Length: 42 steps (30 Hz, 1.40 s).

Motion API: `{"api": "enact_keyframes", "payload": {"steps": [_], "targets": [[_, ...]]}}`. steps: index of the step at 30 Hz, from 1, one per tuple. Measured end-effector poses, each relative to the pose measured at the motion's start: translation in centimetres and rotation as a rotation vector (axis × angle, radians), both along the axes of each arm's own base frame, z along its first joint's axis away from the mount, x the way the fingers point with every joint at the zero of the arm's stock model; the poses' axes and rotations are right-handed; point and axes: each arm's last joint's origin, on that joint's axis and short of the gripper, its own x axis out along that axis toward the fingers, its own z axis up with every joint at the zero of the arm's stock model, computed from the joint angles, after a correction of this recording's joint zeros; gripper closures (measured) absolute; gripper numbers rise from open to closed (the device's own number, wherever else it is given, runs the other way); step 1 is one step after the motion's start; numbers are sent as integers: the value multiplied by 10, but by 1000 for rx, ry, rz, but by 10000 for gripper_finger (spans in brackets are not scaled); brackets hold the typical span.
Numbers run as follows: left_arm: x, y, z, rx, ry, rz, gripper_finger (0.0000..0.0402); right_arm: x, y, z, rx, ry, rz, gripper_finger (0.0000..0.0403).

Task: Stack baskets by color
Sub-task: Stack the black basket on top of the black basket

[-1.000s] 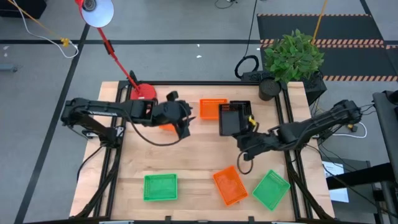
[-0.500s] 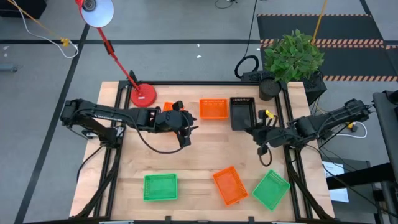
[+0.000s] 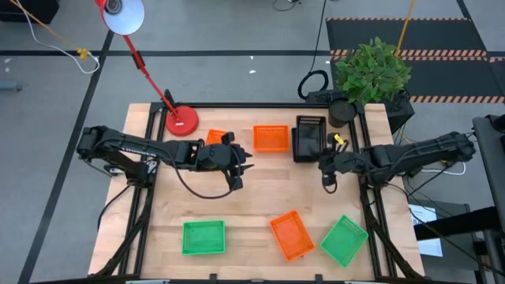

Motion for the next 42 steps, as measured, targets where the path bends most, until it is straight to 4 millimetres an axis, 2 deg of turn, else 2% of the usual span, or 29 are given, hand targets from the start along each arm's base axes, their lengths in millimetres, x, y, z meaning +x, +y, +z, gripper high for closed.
{"api": "enact_keyframes", "payload": {"steps": [7,15,23,42], "targets": [[0,0,0,-7,-2,4,254,3,-12,-19,62,-9,51,397],[0,0,0,-9,-2,5,254,2,-20,-21,111,4,37,397],[0,-1,0,-8,1,3,254,-2,-25,-40,78,74,50,397],[0,-2,0,-1,3,-4,254,-2,-25,-40,100,55,50,396]]}}
